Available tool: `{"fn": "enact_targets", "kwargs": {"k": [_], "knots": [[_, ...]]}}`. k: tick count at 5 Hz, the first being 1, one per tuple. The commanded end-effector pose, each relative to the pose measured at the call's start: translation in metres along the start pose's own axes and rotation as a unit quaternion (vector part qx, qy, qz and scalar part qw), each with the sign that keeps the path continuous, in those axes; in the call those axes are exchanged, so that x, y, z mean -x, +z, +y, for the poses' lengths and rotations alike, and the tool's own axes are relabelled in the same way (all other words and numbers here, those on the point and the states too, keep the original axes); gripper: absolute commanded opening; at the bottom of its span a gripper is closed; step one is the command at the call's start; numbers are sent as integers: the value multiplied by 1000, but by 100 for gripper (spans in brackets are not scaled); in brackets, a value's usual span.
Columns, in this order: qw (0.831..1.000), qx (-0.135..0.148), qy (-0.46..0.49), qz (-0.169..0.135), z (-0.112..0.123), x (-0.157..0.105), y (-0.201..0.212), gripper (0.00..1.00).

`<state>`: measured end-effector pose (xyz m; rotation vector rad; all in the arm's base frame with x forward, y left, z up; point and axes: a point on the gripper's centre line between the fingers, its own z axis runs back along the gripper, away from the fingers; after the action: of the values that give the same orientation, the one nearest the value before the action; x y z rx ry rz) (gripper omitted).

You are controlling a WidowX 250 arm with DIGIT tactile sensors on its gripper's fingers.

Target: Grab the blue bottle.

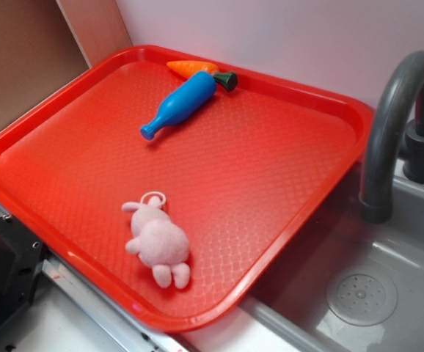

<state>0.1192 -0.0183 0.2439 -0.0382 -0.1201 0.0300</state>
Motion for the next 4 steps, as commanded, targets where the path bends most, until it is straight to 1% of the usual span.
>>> {"fn": "enact_targets", "kwargs": {"k": [1, 2, 3, 4], "knots": [[1000, 0, 0, 0, 0, 0, 0, 100], [1000, -2, 5, -24, 3, -11, -13, 100], [1000, -8, -3, -27, 11, -34, -34, 100], [1000, 0, 0, -29, 23, -52, -51, 100]]}}
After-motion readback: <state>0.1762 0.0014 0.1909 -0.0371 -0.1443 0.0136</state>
